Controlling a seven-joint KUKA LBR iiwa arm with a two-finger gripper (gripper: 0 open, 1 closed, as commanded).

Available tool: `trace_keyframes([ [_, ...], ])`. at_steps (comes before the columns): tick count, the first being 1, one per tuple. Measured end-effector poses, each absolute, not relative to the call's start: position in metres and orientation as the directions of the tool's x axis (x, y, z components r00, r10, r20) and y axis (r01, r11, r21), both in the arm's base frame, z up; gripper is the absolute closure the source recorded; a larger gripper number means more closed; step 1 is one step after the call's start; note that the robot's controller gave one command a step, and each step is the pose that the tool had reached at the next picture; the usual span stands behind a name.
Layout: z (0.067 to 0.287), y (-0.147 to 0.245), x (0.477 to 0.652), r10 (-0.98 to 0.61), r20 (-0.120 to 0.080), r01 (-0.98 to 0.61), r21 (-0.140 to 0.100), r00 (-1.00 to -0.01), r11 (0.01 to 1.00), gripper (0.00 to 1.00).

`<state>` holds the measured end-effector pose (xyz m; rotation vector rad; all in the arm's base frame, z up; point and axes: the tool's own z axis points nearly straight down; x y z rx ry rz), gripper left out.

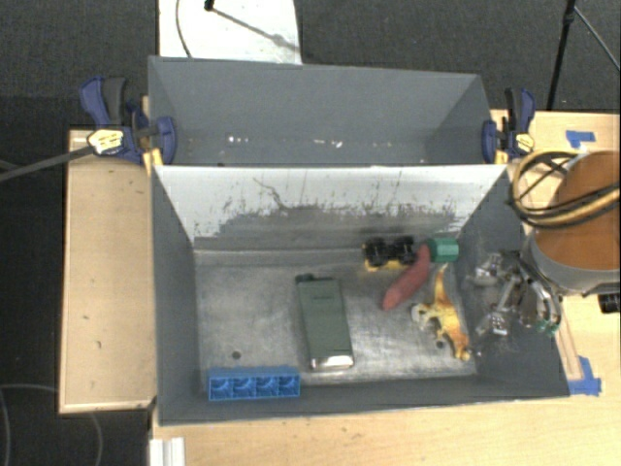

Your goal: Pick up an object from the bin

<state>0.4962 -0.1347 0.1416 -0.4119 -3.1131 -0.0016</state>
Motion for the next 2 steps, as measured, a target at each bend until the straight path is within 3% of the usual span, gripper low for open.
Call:
trace_keyframes([
  [1, 0.126, -0.147, 0.500, 0.474, -0.003, 0.474, 0.001, -0.881, 0.881, 0.00],
  [2, 0.069, -0.146, 0.483, 0.399, -0.002, 0.399, 0.000, -0.917, 0.917, 0.00],
])
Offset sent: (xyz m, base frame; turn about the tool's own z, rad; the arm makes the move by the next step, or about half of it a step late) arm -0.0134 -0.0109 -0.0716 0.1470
